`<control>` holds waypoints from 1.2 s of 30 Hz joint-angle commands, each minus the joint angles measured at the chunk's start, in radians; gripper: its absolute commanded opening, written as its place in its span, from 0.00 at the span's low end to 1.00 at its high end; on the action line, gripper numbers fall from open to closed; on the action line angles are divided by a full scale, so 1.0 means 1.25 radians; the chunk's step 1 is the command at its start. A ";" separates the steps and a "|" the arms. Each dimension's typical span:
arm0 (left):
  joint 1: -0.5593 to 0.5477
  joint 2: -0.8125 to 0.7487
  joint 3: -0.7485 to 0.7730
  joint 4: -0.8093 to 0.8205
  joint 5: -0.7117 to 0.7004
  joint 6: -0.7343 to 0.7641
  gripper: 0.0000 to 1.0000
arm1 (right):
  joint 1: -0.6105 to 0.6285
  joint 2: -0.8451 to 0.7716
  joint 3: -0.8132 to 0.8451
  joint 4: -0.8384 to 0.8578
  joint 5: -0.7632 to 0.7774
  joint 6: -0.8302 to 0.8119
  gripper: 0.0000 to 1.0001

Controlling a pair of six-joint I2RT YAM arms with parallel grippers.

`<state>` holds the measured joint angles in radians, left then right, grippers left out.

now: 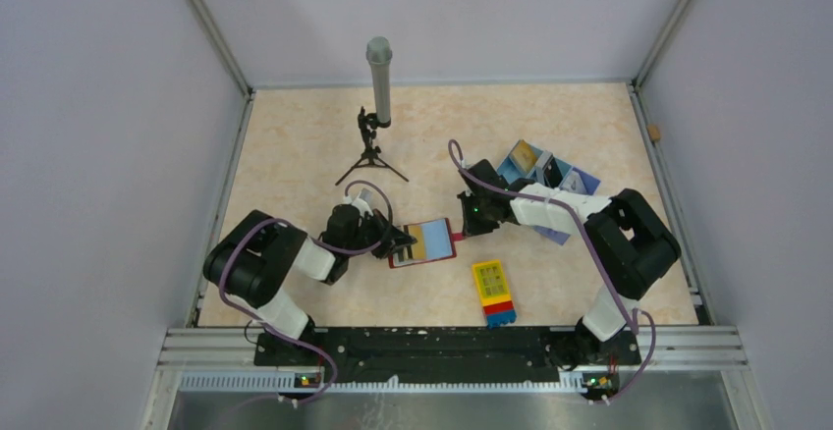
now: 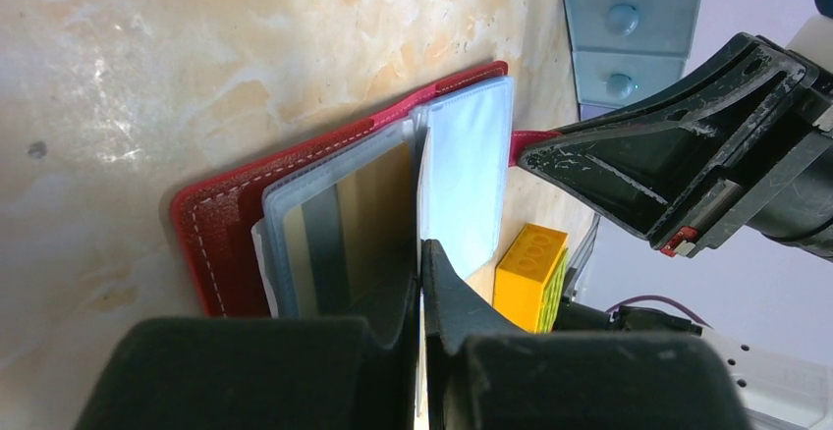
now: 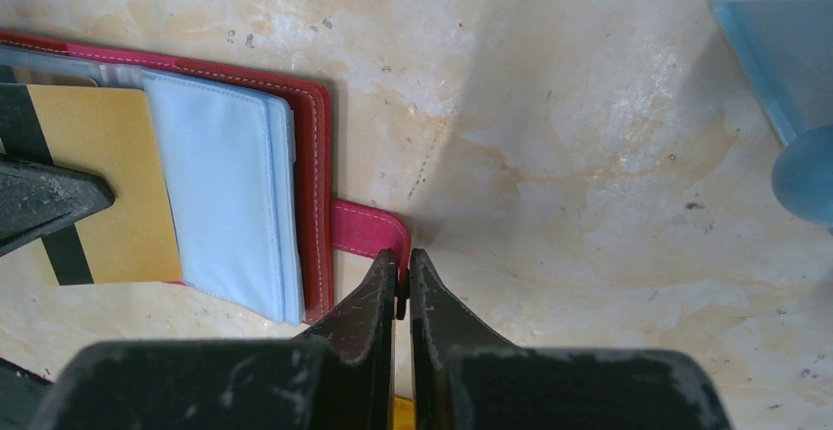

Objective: Put the credit cards into the card holder
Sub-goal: Insert the credit card into the card holder.

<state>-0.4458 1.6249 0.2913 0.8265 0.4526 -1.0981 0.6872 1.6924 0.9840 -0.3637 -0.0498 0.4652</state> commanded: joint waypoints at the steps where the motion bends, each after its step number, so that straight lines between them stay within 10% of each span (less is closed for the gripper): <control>1: 0.002 0.031 -0.010 0.073 -0.009 0.007 0.00 | 0.016 0.012 0.042 -0.001 0.005 -0.002 0.00; 27: -0.022 0.142 -0.042 0.263 -0.028 -0.047 0.00 | 0.023 0.022 0.053 -0.008 0.007 -0.004 0.00; 36: -0.030 0.081 -0.001 0.068 -0.062 -0.004 0.02 | 0.023 0.018 0.054 -0.012 0.018 -0.006 0.00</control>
<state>-0.4744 1.7721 0.2615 1.0912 0.4282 -1.1606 0.6987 1.7107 1.0046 -0.3706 -0.0360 0.4648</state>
